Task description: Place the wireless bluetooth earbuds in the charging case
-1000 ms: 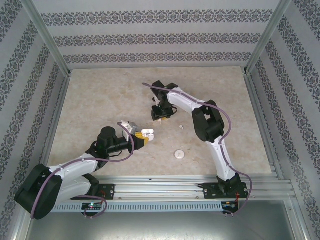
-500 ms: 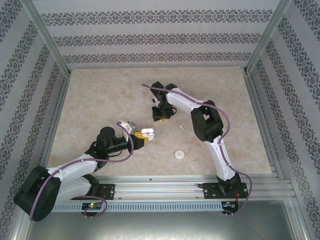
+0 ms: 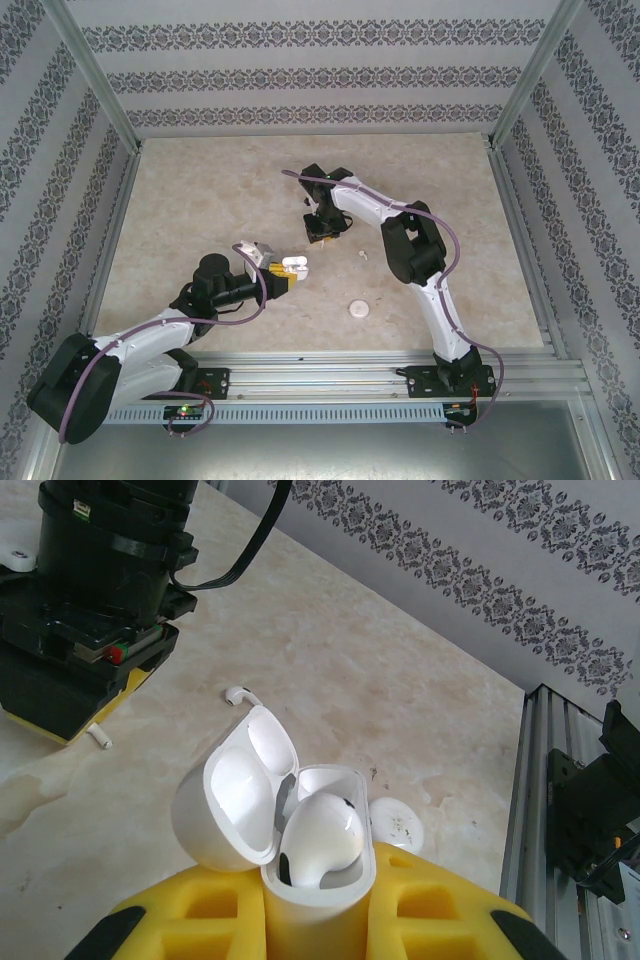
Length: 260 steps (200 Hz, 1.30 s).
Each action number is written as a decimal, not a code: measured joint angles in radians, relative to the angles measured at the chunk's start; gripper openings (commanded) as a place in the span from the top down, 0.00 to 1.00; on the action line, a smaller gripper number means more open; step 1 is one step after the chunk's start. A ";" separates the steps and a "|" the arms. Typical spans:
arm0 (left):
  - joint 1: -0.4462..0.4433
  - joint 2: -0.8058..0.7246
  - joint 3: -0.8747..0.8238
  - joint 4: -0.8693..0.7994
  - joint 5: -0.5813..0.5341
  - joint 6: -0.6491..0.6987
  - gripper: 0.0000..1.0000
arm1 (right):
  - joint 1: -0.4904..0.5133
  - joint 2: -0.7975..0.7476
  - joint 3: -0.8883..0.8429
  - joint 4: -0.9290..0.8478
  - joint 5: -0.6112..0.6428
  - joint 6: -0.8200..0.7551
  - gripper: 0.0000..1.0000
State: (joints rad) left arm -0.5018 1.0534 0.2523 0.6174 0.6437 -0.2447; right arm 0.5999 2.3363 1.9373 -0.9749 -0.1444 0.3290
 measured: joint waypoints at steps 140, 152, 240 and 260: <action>0.000 0.035 0.020 0.004 0.000 -0.006 1.00 | 0.090 -0.409 -0.207 0.090 0.153 0.015 0.73; 0.000 0.046 0.035 0.004 0.000 -0.007 1.00 | 0.104 -0.446 -0.225 0.105 0.169 0.016 0.73; 0.000 0.151 0.146 0.072 0.000 -0.023 1.00 | 0.177 -0.672 -0.307 0.175 0.267 0.031 0.75; 0.000 0.186 0.164 0.113 0.000 -0.040 1.00 | 0.190 -0.719 -0.324 0.188 0.275 0.031 0.75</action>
State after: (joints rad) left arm -0.5018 1.2392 0.4160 0.7300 0.6437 -0.2844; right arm 0.7902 1.6173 1.6135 -0.7872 0.1307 0.3603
